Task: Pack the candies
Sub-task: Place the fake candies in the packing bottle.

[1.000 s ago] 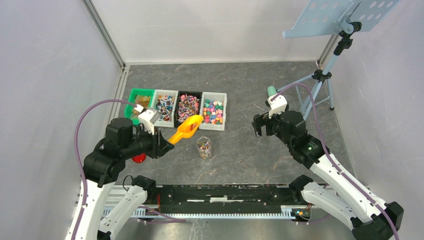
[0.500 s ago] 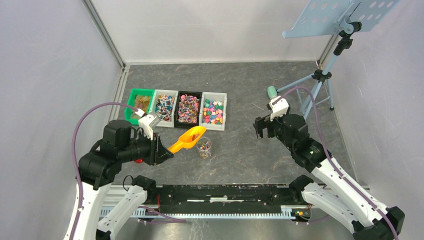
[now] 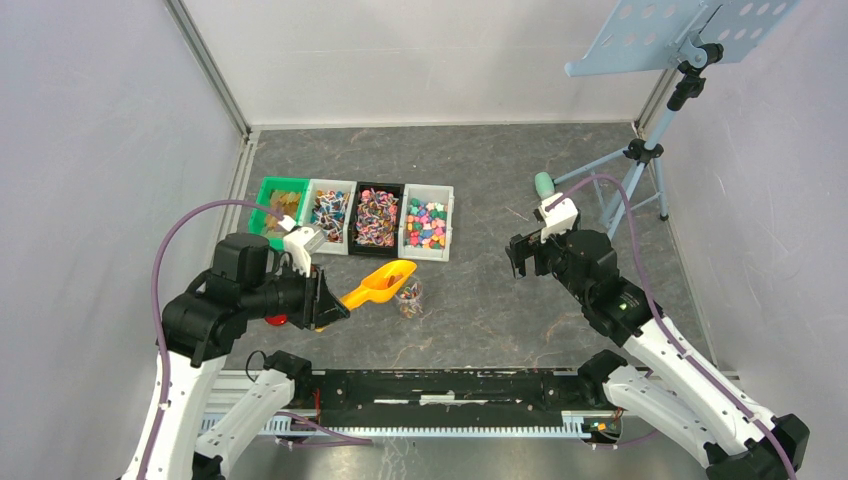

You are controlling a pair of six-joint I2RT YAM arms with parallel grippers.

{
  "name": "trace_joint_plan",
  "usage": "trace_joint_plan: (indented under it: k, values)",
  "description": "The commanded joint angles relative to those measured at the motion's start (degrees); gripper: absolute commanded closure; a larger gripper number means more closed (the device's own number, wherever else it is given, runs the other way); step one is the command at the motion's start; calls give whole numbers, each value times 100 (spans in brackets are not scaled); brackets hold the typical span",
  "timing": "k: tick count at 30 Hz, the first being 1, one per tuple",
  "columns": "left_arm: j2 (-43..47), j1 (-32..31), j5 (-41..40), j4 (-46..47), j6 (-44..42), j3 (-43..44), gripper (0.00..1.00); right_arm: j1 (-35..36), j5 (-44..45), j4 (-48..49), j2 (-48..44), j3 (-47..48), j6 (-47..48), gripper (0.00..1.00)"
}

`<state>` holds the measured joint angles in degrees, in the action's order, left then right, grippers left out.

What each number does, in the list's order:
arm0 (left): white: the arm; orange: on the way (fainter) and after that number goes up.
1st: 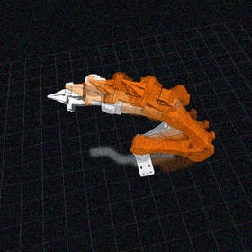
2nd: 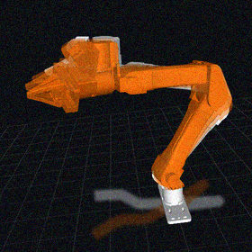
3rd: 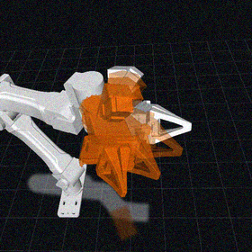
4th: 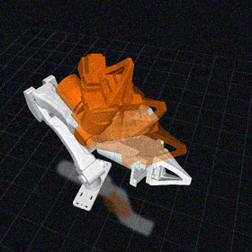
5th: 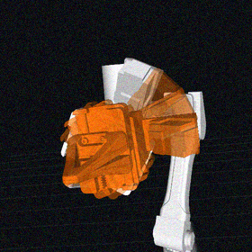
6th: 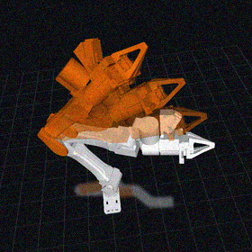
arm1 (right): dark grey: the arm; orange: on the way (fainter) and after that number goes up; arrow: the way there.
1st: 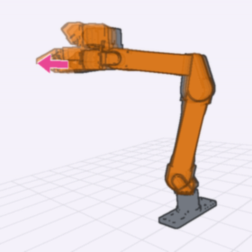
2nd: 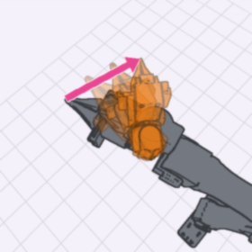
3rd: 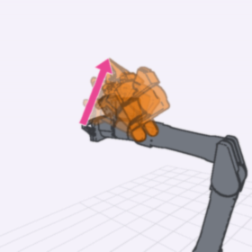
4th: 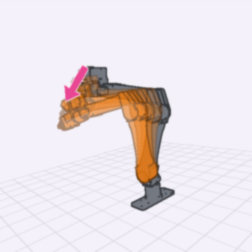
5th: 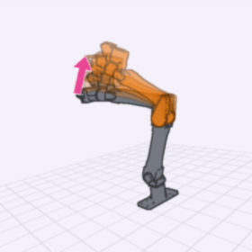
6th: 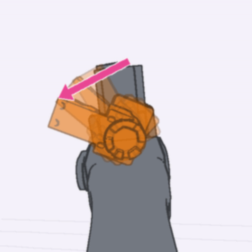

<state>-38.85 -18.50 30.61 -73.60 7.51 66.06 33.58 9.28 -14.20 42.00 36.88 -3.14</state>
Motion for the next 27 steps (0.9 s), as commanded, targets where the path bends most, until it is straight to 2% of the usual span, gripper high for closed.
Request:
trace_joint_plan:
  k: [1,27]
  values:
    - [-35,-16,213,82,-63,83,98,-23,4,250,-63,12,19,2]
    - [-751,-35,-211,-418,-83,153,98,-18,-7,325,-342,-267,-99,2]
